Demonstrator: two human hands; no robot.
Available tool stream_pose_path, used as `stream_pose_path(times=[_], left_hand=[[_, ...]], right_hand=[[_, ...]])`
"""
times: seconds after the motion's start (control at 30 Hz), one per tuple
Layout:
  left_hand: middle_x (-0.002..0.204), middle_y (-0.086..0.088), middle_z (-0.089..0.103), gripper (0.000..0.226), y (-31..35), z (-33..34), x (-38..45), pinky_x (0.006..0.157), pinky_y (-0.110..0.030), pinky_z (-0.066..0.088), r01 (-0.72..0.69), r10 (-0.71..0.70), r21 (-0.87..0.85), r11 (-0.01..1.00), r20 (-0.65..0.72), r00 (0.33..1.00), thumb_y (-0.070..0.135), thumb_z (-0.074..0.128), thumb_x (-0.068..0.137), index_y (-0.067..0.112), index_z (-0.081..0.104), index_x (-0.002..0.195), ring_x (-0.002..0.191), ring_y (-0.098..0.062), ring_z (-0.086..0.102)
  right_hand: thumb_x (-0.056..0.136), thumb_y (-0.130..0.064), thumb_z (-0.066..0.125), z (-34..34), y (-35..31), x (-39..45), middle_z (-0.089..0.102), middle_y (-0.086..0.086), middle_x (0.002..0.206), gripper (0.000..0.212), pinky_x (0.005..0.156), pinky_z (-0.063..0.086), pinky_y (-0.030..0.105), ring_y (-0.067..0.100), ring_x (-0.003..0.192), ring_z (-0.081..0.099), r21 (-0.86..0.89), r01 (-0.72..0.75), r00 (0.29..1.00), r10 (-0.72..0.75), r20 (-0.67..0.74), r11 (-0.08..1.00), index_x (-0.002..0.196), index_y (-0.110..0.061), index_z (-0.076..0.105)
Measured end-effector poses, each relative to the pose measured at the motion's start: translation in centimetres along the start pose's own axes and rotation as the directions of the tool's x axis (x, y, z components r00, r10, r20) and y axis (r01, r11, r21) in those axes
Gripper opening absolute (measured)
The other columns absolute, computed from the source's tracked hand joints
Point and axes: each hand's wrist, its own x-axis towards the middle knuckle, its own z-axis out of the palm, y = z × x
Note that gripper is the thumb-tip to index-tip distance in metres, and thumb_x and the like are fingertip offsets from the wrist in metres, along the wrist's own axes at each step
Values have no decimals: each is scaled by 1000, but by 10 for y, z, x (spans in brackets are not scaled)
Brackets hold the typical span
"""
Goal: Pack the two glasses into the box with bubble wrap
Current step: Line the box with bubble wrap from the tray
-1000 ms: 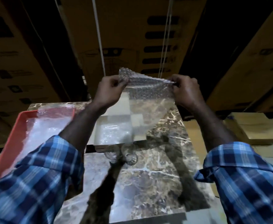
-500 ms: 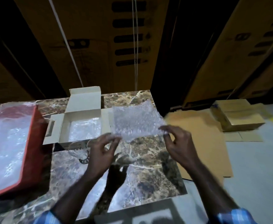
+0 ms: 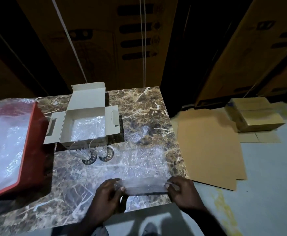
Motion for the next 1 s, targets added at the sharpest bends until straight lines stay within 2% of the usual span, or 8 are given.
stream_pose_path(times=[0.07,0.13,0.23,0.4,0.53,0.67,0.77,1.0], left_hand=[[64,5,69,27,8,-2,-3,64,-22,52,40,-39,-69,997,25,999,30,65,97,20,67,71,61,-6,65],[54,-10,63,31,19,-1,1,49,-18,43,95,-90,-186,978,38,995,17,61,99,16,62,68,48,-16,58],[59,-12,64,35,12,6,17,54,-21,43,171,-194,-294,940,-50,980,21,60,100,13,61,65,53,-13,58],[55,-5,54,37,-12,22,40,58,-29,39,212,-234,-142,967,-161,959,27,58,101,10,53,68,51,-3,47],[53,-2,54,33,-14,31,52,57,-35,35,236,-231,-13,972,-265,936,23,55,101,10,51,71,51,-9,51],[53,1,54,34,-15,35,55,54,-37,34,271,-247,41,962,-300,921,24,54,102,15,45,70,56,-28,55],[51,7,49,29,-16,37,53,51,-33,27,254,-214,89,963,-316,924,25,55,101,21,44,75,49,-23,52],[64,-7,65,20,-19,40,51,50,-37,47,229,-153,222,948,-313,937,38,53,100,20,45,104,59,-35,64]], right_hand=[[87,-17,68,2,3,3,63,-13,64,18,63,45,28,4,61,58,148,-89,996,88,14,985,72,-26,67],[89,-13,71,4,1,11,62,-10,59,22,59,40,24,2,52,54,292,-157,987,164,4,943,69,-20,67],[93,-14,69,11,1,27,57,-7,55,23,55,36,21,0,48,48,342,-223,973,229,26,913,71,-9,65],[98,-24,62,38,9,55,60,1,67,21,60,38,30,13,62,51,241,-205,971,228,-73,949,82,-10,62],[102,-22,54,50,3,73,56,-3,63,13,54,32,31,10,54,44,120,-170,981,180,-77,978,90,-20,56],[103,-22,49,55,0,88,63,5,67,8,51,36,32,20,56,58,-140,-166,986,163,-34,976,108,-17,53],[105,-27,45,55,-3,91,62,4,66,13,44,35,28,20,55,59,-211,-154,988,153,-19,965,111,-16,47],[105,-38,41,53,-1,88,70,8,79,33,53,45,28,26,65,66,-309,-223,975,206,-86,925,127,-13,40]])
